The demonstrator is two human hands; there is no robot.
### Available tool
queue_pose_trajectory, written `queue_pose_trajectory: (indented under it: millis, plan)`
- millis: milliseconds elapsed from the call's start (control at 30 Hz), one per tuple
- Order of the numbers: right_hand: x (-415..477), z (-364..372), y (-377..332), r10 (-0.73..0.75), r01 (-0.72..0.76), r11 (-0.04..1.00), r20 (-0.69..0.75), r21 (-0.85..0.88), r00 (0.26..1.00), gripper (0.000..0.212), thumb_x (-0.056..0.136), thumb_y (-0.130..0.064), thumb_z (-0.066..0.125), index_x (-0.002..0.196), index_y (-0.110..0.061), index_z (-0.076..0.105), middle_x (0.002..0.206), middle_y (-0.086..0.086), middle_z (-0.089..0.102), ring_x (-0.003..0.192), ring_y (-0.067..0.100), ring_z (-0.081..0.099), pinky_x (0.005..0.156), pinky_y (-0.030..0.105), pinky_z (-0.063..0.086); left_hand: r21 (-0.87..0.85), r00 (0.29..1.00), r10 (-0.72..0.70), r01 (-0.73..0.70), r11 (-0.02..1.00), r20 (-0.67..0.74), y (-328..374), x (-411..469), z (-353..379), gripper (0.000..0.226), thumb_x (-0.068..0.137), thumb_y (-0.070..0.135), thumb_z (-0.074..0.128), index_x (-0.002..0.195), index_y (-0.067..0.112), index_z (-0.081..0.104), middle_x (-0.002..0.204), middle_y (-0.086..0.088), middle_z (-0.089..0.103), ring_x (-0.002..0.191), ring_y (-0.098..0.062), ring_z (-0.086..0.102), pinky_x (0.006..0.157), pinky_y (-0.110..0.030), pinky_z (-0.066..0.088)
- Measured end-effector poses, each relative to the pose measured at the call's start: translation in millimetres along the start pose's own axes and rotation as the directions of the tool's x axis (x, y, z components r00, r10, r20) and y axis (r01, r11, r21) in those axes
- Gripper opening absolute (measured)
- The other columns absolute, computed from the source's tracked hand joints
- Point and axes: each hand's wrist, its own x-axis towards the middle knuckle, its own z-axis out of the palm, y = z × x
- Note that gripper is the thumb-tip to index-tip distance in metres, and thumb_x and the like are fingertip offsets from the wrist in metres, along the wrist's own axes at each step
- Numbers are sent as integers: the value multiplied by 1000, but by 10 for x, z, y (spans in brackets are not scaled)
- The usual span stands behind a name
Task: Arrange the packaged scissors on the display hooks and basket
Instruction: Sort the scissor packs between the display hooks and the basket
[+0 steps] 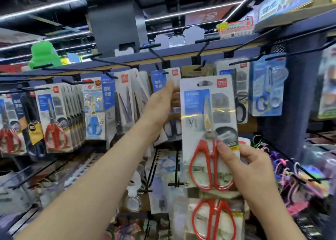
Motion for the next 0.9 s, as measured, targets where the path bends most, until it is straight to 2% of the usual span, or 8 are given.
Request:
queue_pose_trajectory:
  millis: [233, 333, 433, 500, 567, 633, 800, 900]
  plan:
    - [164, -140, 59, -31, 32, 999, 25, -33, 999, 79, 72, -71, 68, 59, 2, 44, 55, 5, 39, 52, 15, 35, 49, 25, 28, -112, 974, 159, -142, 984, 159, 8, 31, 126, 17, 95, 23, 60, 111, 18, 63, 99, -3, 75, 84, -18, 72, 71, -37, 60]
    - [182, -94, 52, -38, 40, 999, 56, -32, 998, 96, 62, -84, 65, 64, 10, 48, 58, 8, 42, 56, 17, 36, 52, 28, 30, -251, 974, 189, -152, 956, 129, 99, 21, 176, 20, 88, 15, 66, 107, 12, 65, 98, -6, 76, 87, -21, 73, 76, -39, 61]
    - [188, -18, 32, -62, 62, 998, 44, 0, 997, 87, 73, -79, 58, 55, 4, 40, 53, 11, 34, 52, 17, 32, 49, 26, 26, -303, 979, 198, -173, 937, 55, 201, -13, 122, 9, 93, 11, 61, 101, 8, 65, 90, -5, 75, 80, -18, 72, 72, -35, 61]
    - [211, -13, 14, -31, 28, 998, 61, 54, 998, 67, 86, -60, 58, 56, 0, 50, 56, 22, 48, 54, 24, 43, 55, 28, 37, -244, 958, 286, -285, 927, -33, 245, -82, -2, 6, 95, 8, 59, 97, 13, 62, 90, -2, 74, 77, -14, 72, 66, -30, 59]
    - [282, -84, 1, -26, 25, 999, 55, 25, 998, 28, 93, -17, 62, 66, -9, 68, 69, 4, 68, 68, 13, 61, 67, 24, 48, -58, 892, 438, -446, 893, -110, 253, -172, -195, 21, 94, 3, 60, 104, 22, 58, 110, 0, 68, 79, -12, 71, 67, -28, 58]
    - [348, -172, -64, -50, 51, 999, 75, -16, 996, 38, 87, 13, 58, 72, -18, 73, 77, -13, 72, 78, -1, 64, 70, 12, 49, 167, 831, 551, -534, 829, -79, 233, -289, -385, 32, 95, 1, 58, 107, 31, 59, 115, 7, 67, 81, -19, 70, 69, -35, 59]
    - [486, -210, -357, -244, 242, 969, 24, 58, 970, 41, 88, 10, 61, 102, -27, 71, 111, -16, 72, 109, 7, 66, 89, 24, 55, 454, 899, 438, -392, 800, 3, -2, -482, -571, 49, 94, -9, 52, 78, 33, 72, 91, 20, 73, 87, -1, 68, 78, -20, 56]
    - [449, -72, -542, -249, 231, 952, 68, 200, 966, 51, 81, -5, 67, 120, -36, 58, 107, 3, 76, 99, 20, 72, 79, 36, 61, 408, 949, 316, -288, 867, -2, -120, -558, -573, 52, 94, -9, 52, 78, 35, 74, 85, 18, 75, 87, -1, 69, 78, -18, 54]
